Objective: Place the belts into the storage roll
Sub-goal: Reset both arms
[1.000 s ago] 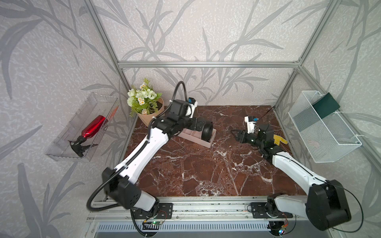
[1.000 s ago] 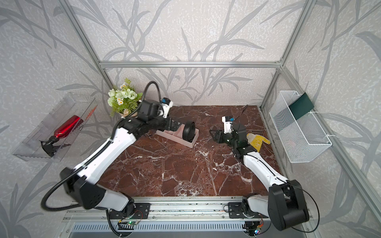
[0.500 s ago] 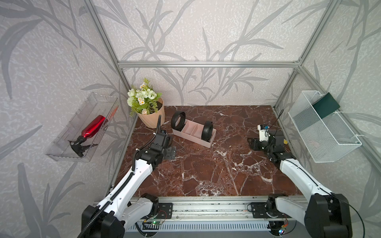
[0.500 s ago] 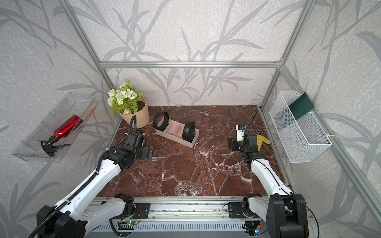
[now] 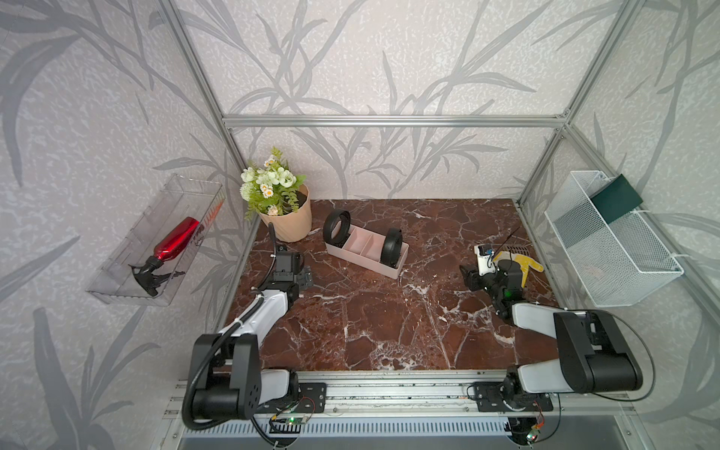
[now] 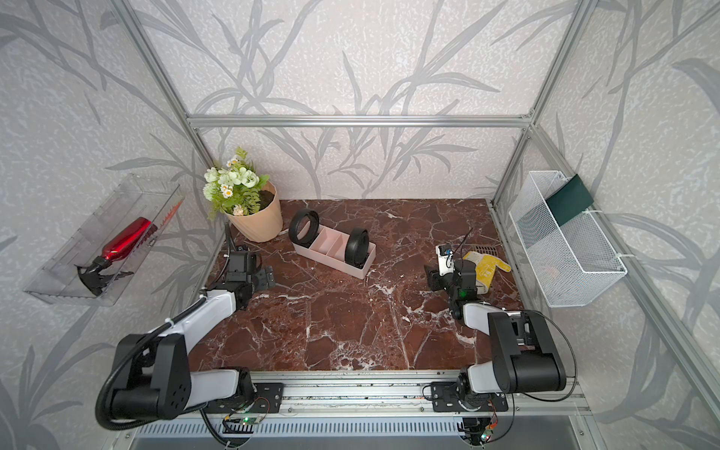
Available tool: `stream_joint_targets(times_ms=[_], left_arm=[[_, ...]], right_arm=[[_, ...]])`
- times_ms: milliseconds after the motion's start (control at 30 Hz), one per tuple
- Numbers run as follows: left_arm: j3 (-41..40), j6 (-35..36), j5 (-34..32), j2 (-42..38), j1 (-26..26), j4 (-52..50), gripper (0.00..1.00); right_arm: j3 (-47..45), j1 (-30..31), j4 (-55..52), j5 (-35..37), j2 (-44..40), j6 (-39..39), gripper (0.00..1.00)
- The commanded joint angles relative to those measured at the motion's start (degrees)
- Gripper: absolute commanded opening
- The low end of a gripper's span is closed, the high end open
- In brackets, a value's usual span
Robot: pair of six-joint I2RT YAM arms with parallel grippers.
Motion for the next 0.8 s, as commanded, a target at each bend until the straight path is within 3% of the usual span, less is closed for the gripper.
stream_joint_targets(times_ms=[0, 67, 400, 533, 600, 700, 767], left_arm=[[-1.42, 5.76, 6.04, 1.29, 1.0, 14.84, 0.99], [-2.72, 8.87, 8.82, 2.37, 1.11, 20.71, 0.98], [-5.08, 8.87, 18.44, 3.99, 3.96, 31.86, 0.99], [-11.75, 11.01, 23.63, 9.96, 3.8, 49.96, 0.96], [-13.25, 10.16, 22.64, 11.91, 3.75, 56.54, 0.98], [-10.58, 9.28, 19.75, 9.58, 3.75, 47.62, 1.0], [-11.3, 8.7, 18.36, 10.99, 3.86, 50.98, 1.0]], right_arm=[[-1.33, -0.26, 10.58, -1.54, 1.95, -1.31, 0.6], [-2.2, -0.26, 13.0, -1.99, 2.99, -1.54, 0.6], [-4.06, -0.42, 21.43, -0.45, 8.33, -0.89, 0.61], [-4.83, -0.45, 22.51, -0.03, 8.21, -0.78, 0.62], [-5.19, -0.53, 23.38, 0.36, 8.39, -0.6, 0.63], [-3.91, -0.44, 20.72, -0.73, 8.2, -1.11, 0.64], [-3.82, -0.39, 20.62, -0.84, 8.14, -1.13, 0.66]])
